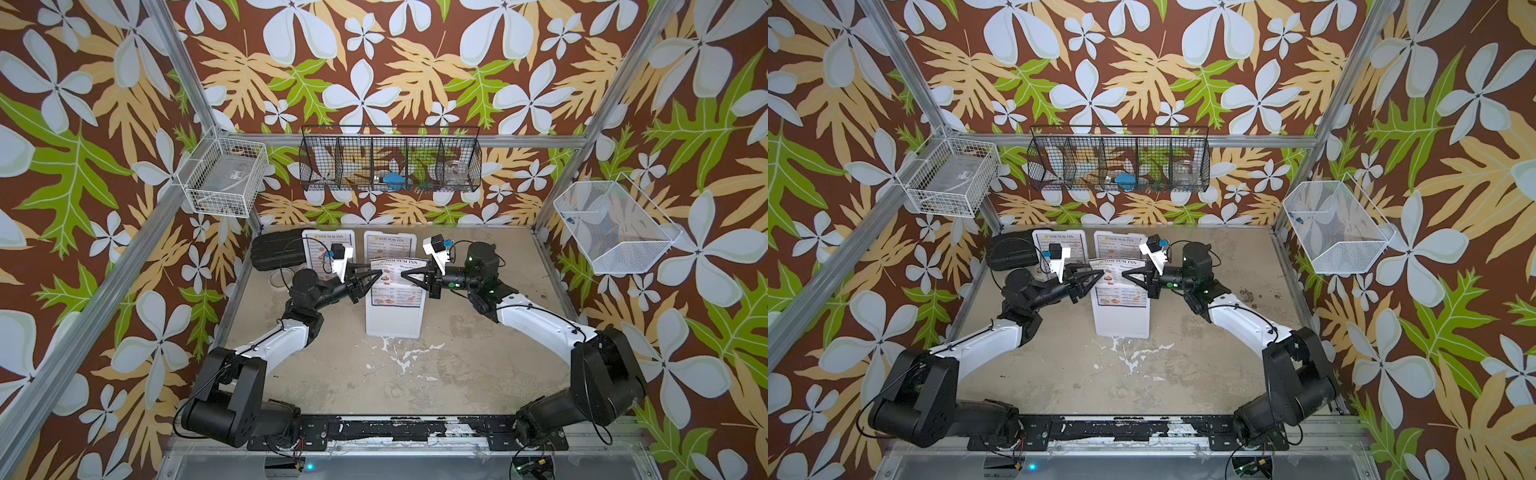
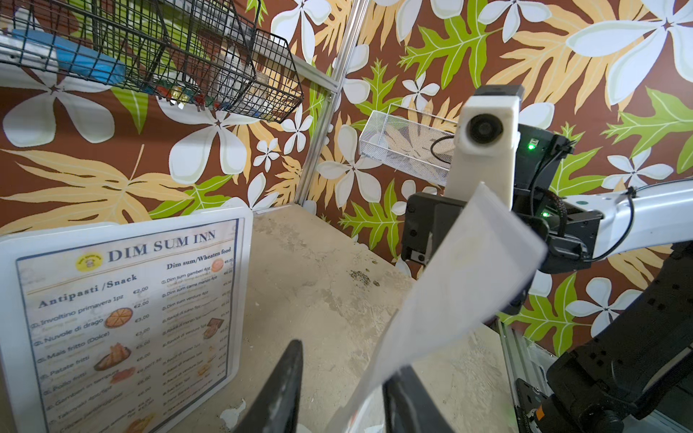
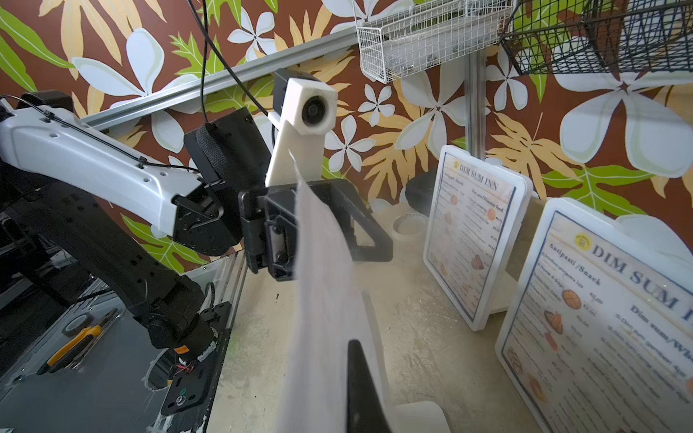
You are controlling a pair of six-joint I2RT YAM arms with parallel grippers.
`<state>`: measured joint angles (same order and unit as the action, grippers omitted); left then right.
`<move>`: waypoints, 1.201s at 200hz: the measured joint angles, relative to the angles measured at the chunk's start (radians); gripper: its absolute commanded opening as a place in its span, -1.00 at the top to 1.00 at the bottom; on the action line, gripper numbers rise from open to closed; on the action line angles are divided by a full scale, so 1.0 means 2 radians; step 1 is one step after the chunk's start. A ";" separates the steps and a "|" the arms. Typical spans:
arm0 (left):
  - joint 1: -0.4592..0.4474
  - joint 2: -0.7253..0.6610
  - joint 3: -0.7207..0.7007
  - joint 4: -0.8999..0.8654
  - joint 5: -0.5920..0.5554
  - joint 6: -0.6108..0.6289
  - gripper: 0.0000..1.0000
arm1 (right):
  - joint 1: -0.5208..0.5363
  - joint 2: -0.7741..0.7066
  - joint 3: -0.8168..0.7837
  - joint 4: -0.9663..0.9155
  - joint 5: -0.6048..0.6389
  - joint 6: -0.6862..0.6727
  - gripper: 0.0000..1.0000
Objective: Insert the menus into the narrow rack
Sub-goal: Insert the menu into the narrow rack.
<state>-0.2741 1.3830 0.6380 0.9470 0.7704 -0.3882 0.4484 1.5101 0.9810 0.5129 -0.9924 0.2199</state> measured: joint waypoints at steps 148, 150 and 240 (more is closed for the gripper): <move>0.000 -0.005 -0.019 0.006 0.008 0.000 0.87 | -0.014 0.006 0.023 -0.004 0.027 0.005 0.73; 0.000 -0.006 -0.019 0.006 0.008 0.000 0.85 | -0.014 0.006 0.023 -0.003 0.027 0.005 0.74; 0.000 -0.005 0.002 0.004 0.009 -0.001 0.34 | -0.011 0.008 -0.025 0.032 0.017 0.018 0.97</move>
<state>-0.2741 1.3735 0.6418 0.9546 0.7876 -0.3893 0.4255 1.5257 0.9310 0.5774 -0.9585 0.2562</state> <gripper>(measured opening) 0.331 0.051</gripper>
